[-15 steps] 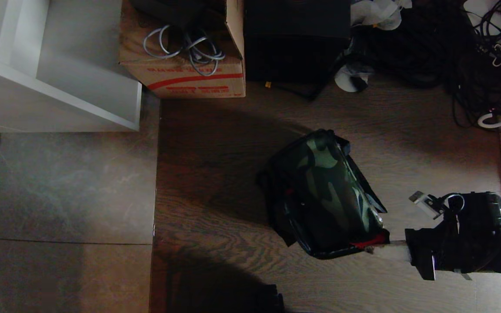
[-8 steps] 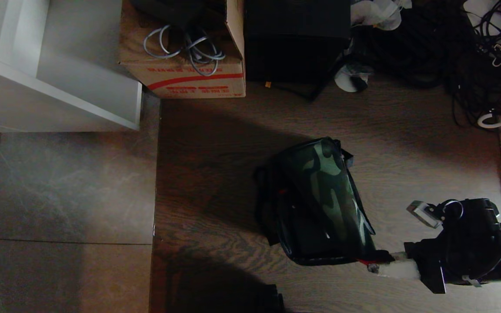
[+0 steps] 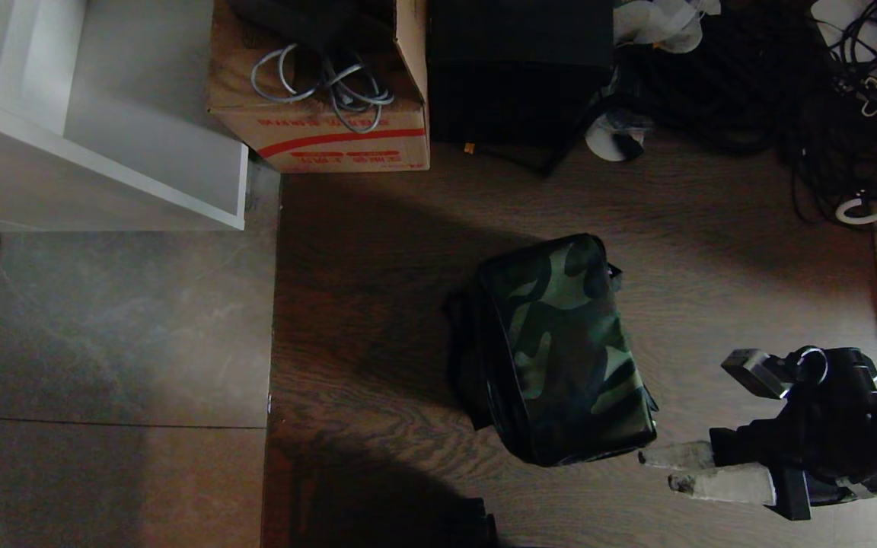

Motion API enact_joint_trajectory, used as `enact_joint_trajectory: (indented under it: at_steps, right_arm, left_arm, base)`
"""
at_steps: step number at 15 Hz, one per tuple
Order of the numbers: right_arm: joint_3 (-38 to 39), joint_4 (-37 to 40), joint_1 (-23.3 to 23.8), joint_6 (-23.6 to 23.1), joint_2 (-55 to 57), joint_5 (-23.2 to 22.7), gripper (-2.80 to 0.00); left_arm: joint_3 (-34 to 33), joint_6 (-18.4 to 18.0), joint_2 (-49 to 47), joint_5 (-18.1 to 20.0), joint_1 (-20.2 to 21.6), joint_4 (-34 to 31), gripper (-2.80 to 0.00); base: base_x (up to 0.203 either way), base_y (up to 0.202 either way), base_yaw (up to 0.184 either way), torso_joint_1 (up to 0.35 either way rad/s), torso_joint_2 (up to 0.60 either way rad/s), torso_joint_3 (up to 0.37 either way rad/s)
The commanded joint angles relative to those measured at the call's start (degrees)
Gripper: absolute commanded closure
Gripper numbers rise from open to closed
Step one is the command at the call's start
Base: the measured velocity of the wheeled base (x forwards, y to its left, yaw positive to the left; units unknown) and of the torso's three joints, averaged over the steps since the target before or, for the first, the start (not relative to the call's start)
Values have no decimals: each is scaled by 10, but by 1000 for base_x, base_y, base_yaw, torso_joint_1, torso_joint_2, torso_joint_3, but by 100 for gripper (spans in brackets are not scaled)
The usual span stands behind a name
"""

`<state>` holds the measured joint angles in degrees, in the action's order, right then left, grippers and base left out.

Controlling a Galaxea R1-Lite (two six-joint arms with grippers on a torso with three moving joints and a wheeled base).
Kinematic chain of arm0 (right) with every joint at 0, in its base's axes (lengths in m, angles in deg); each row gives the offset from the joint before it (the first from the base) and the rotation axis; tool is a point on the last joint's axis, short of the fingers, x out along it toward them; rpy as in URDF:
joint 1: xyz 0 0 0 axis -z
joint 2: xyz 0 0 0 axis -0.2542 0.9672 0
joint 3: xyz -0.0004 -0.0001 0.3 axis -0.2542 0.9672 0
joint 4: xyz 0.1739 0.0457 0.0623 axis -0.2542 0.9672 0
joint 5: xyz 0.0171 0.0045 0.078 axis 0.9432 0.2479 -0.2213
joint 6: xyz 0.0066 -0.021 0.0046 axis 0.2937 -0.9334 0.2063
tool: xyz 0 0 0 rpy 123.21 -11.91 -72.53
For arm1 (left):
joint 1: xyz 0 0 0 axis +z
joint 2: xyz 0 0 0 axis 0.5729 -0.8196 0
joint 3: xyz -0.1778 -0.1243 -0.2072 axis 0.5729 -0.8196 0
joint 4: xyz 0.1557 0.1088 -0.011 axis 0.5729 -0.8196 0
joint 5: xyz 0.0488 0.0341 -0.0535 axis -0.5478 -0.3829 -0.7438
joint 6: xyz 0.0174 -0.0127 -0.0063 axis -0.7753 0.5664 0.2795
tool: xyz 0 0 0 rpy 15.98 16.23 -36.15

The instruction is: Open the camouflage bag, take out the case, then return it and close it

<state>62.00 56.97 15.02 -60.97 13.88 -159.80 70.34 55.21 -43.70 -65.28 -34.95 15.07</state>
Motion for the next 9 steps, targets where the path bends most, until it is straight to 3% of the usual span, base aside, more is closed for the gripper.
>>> enact_joint_trajectory:
  at_steps: [1,4,6,9]
  right_arm:
    - [-18,39,7,4,-38,-10,-280]
    - [-72,73,71,58,-50,9,-280]
    - [-118,78,98,120,-34,90,-280]
    - [-186,69,103,298,-19,248,-280]
  left_arm:
    - [0,0,0,0,0,0,0]
    - [0,0,0,0,0,0,0]
    - [0,0,0,0,0,0,0]
    - [0,0,0,0,0,0,0]
  base:
    - [0,0,0,0,0,0]
    - [0,0,0,0,0,0]
    - [0,0,0,0,0,0]
    - [0,0,0,0,0,0]
